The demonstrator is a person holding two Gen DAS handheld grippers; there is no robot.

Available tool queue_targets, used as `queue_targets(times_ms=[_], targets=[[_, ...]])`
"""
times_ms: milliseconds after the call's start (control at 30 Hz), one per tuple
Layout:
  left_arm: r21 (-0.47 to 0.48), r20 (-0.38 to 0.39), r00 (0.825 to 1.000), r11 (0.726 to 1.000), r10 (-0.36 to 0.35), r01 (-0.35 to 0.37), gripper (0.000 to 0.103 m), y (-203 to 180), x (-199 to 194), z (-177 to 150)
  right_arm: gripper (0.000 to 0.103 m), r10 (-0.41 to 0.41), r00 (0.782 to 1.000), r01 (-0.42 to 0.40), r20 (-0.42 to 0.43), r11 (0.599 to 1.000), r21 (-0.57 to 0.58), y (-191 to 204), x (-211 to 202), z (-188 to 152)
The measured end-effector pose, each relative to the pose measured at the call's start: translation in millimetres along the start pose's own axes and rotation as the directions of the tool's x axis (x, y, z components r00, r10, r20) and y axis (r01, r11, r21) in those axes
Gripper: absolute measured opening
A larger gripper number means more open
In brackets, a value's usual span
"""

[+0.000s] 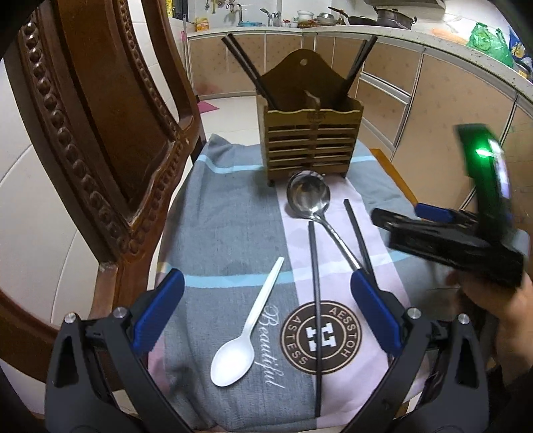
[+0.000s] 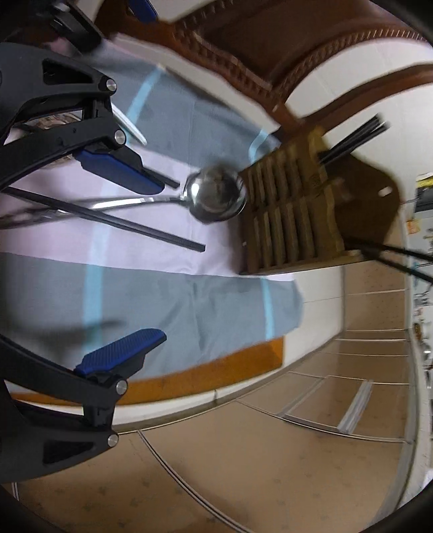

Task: Organize utensils
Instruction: 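Grasp a black chopstick with the left tool while the right tool grasps another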

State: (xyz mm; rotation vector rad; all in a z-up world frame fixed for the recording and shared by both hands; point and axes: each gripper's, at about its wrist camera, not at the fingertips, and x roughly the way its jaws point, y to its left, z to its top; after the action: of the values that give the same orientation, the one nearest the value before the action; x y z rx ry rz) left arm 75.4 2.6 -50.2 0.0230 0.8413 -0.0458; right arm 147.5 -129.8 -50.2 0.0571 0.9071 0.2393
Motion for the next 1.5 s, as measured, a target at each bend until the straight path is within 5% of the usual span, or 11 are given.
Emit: queue_targets(times_ms=[400,500,767,1033,1200,1433,1500], targets=[[-0.027,-0.038,0.999,1.0,0.0,-0.001,0.099,15.4,13.9,2.2,0.033,-0.098,0.989,0.09,-0.113,0.993,-0.074,27.4,75.4,30.2],[-0.031,-0.05,0.999,0.999,-0.014,0.012,0.097,11.3,21.4,5.4,0.011,-0.068,0.99,0.058,-0.12,0.995,-0.081,29.8,77.0,33.7],[0.041,-0.135,0.989,0.997,-0.058,0.064,0.086,-24.7,66.4,26.2,0.007,0.033,0.993,-0.034,-0.111,0.999,-0.008,2.5,48.9,38.4],[0.023,-0.248,0.967,0.998,-0.057,0.065,0.052,-43.1,122.3,38.6,0.007,0.073,0.991,-0.07,-0.108,0.997,0.031,-38.2,35.7,40.9],[0.023,-0.31,0.949,0.997,-0.059,0.07,0.039,-43.9,150.6,44.7,0.007,0.089,0.988,-0.086,-0.123,0.996,0.028,-38.8,34.3,35.5],[0.033,-0.313,0.948,0.997,-0.054,0.068,0.038,-49.4,167.9,58.1,0.007,0.092,0.986,-0.09,-0.139,0.996,0.023,-30.0,43.1,30.4],[0.035,-0.311,0.949,0.997,-0.058,0.073,0.028,-50.4,169.3,59.1,0.007,0.089,0.985,-0.086,-0.145,0.996,0.022,-29.4,48.5,30.7]])
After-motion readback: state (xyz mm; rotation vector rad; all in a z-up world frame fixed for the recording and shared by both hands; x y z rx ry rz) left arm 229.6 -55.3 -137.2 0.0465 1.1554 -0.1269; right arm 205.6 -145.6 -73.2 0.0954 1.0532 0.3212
